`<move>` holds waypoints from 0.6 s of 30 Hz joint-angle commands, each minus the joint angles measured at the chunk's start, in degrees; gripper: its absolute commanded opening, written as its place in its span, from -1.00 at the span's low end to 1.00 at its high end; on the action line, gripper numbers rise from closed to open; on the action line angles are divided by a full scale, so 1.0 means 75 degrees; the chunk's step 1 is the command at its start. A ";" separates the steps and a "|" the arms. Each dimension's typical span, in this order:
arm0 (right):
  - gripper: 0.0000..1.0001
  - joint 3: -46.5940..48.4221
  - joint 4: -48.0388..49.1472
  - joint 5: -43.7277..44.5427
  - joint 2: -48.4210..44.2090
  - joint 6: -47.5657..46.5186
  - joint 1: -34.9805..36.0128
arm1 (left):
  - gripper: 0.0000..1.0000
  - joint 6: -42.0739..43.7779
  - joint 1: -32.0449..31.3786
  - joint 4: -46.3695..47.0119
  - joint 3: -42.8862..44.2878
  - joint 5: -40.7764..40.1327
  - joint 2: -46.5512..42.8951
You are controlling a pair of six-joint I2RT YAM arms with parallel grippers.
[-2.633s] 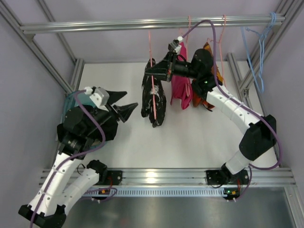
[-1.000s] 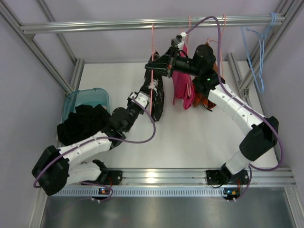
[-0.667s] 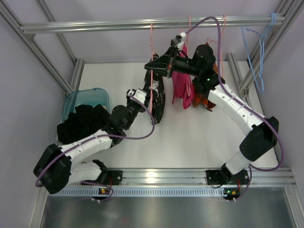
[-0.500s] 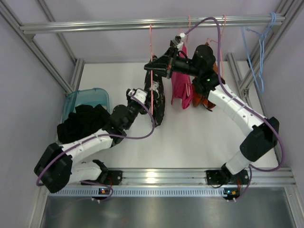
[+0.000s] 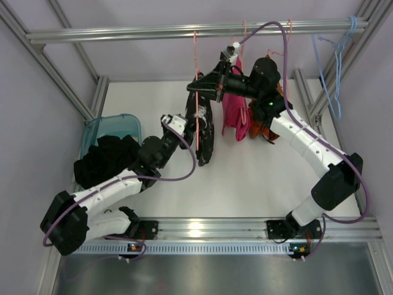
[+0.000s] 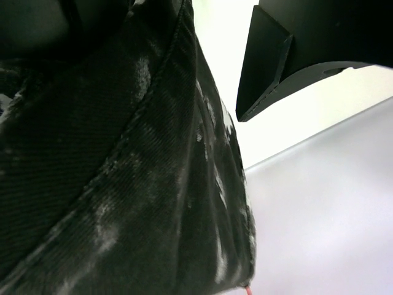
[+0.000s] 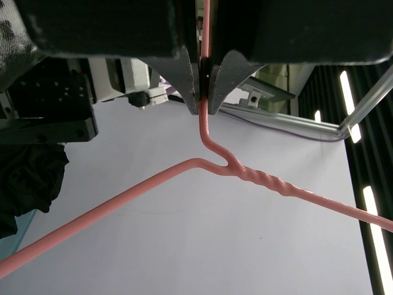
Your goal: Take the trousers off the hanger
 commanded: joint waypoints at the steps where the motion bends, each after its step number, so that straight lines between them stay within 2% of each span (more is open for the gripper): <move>1: -1.00 0.0667 0.0998 -0.0068 -0.0653 -0.0196 0.0051 | 0.33 -0.0180 0.0035 -0.0037 -0.0027 0.0071 -0.0707; 7: -1.00 0.0761 0.1033 -0.0033 -0.0571 -0.0219 0.0051 | 0.31 -0.0239 0.0034 -0.0273 -0.0238 0.0517 -0.1258; 18: -1.00 0.0726 0.0997 -0.0033 -0.0559 -0.0302 0.0040 | 0.25 -0.0380 0.0023 -0.0343 -0.0250 0.0777 -0.1200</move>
